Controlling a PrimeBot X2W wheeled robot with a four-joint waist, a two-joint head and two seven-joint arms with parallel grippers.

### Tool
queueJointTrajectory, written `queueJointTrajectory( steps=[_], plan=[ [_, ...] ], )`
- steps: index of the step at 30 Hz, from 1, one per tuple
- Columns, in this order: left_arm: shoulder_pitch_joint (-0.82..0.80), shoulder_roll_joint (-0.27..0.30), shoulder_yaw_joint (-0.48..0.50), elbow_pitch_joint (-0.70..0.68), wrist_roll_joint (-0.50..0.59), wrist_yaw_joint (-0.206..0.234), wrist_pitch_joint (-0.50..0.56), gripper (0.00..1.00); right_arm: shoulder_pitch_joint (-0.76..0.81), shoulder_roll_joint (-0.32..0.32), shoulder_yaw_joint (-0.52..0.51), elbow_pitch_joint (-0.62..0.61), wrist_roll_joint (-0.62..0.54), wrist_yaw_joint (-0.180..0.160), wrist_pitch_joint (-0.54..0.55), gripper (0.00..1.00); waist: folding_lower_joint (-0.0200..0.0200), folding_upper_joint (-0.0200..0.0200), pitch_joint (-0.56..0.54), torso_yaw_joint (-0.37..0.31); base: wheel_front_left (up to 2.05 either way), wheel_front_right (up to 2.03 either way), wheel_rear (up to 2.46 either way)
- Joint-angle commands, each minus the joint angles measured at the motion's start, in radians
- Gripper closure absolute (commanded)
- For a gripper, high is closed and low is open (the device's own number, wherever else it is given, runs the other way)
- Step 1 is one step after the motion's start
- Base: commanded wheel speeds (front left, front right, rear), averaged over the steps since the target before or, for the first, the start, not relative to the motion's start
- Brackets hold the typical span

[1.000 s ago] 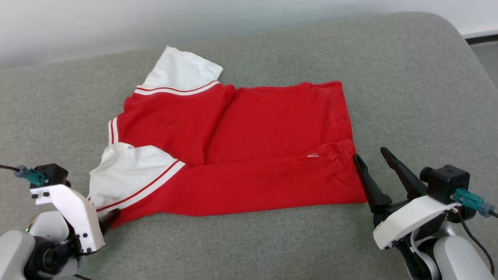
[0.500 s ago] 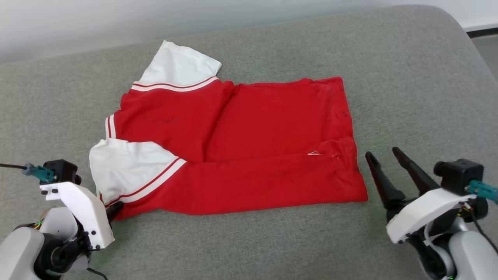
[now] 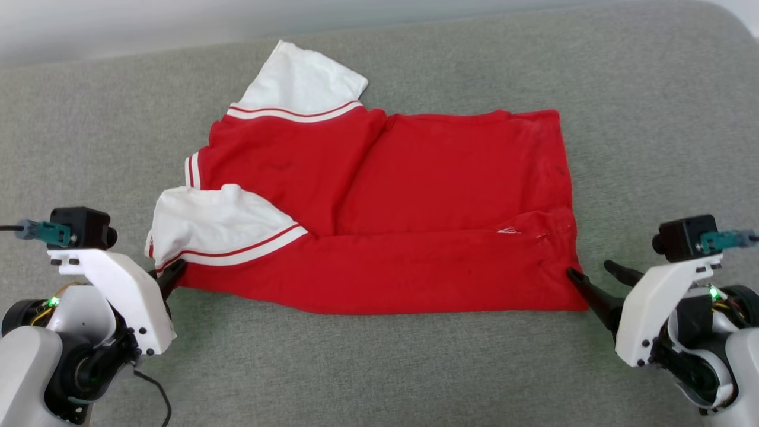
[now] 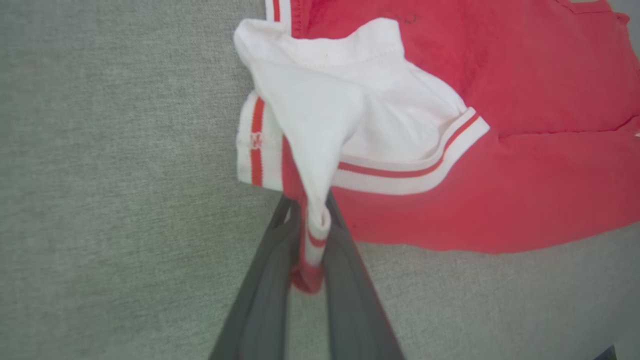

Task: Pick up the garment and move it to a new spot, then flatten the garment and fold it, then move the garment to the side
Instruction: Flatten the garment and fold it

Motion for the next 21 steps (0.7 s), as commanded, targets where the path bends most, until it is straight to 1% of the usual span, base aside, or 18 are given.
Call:
queueJointTrajectory(
  steps=[1, 8, 11, 16, 21],
  plan=[
    [-0.010, -0.001, -0.001, -0.010, 0.005, 0.005, -0.003, 1.00, -0.016, -0.001, 0.007, 0.015, 0.001, 0.000, 0.022, 0.00, 0.0000, 0.0000, 0.020, 0.013, 0.00, 0.00, 0.00],
    [-0.016, -0.016, -0.014, -0.018, 0.007, 0.005, -0.005, 1.00, -0.054, 0.026, 0.080, 0.113, 0.040, 0.000, 0.112, 0.00, 0.0000, 0.0000, 0.048, 0.034, 0.00, 0.00, 0.00],
    [-0.017, -0.018, -0.016, -0.010, 0.011, 0.006, -0.011, 1.00, -0.066, 0.027, 0.104, 0.136, 0.059, 0.001, 0.121, 1.00, 0.0000, 0.0000, 0.051, 0.037, 0.00, 0.00, 0.00],
    [-0.006, -0.021, -0.013, 0.005, 0.011, 0.005, -0.027, 1.00, -0.102, -0.002, 0.114, 0.138, 0.065, 0.000, 0.098, 1.00, 0.0000, 0.0000, 0.034, 0.030, 0.00, 0.00, 0.00],
    [0.022, -0.024, -0.018, 0.021, -0.002, 0.005, -0.024, 1.00, -0.122, -0.013, 0.134, 0.134, 0.075, 0.000, 0.077, 1.00, 0.0000, 0.0000, -0.008, 0.021, 0.00, 0.00, 0.00]
  ],
)
